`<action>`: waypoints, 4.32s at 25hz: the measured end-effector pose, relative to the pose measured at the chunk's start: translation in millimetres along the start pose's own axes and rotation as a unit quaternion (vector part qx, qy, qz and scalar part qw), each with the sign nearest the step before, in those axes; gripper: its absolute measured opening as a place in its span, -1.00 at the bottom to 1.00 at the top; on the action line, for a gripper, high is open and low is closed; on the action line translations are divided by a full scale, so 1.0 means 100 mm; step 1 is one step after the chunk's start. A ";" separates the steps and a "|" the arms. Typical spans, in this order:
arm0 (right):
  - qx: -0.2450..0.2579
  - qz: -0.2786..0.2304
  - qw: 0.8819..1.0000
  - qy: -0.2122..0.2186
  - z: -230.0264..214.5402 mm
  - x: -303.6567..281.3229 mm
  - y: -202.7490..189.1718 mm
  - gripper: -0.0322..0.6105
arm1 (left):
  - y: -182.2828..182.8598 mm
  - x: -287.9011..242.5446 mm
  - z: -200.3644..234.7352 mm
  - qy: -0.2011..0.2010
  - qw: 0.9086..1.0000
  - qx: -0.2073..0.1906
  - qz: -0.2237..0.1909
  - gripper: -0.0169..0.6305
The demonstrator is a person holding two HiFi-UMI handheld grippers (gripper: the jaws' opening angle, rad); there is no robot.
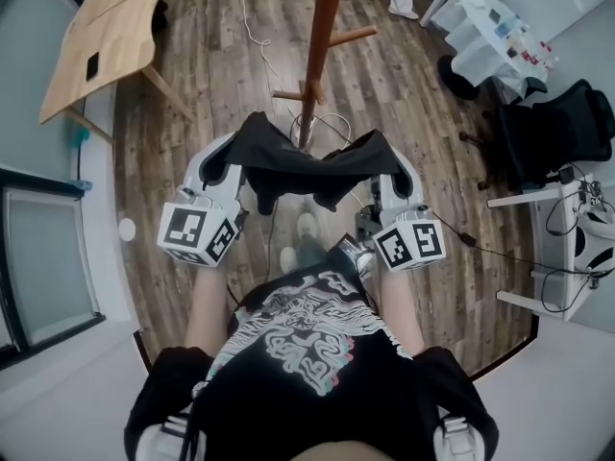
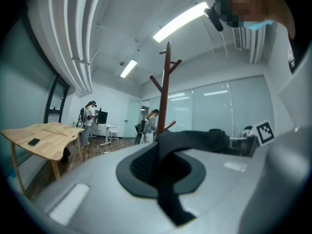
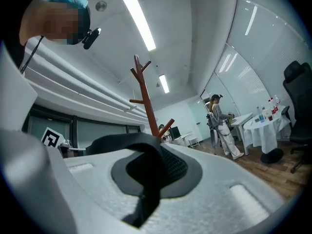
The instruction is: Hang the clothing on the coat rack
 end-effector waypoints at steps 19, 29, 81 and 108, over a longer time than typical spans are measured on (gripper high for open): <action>-0.018 0.004 1.000 0.024 -0.46 -0.66 0.03 -0.87 | -0.01 -0.62 0.23 0.004 1.000 0.008 0.016 -0.95; -0.028 0.004 0.999 0.041 -0.68 -0.95 0.02 -0.87 | 0.02 -0.85 0.30 0.020 1.000 0.003 0.012 -0.95; -0.064 0.100 0.985 0.126 -1.09 -2.07 -0.77 -0.87 | -0.57 -1.85 0.86 0.045 0.995 0.066 0.059 -0.95; -0.074 0.175 0.973 0.131 -0.98 -1.88 -1.32 -0.87 | -1.04 -1.89 0.73 0.053 0.991 0.053 0.114 -0.95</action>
Point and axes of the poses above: the fingertips, and each gripper's own axes: x backward along the fingers, z to its left, y out of its top, the point moved 4 cm from there along x, backward along the fingers, and after that the axes turned 4 degrees about x, right-handed, at the moved point
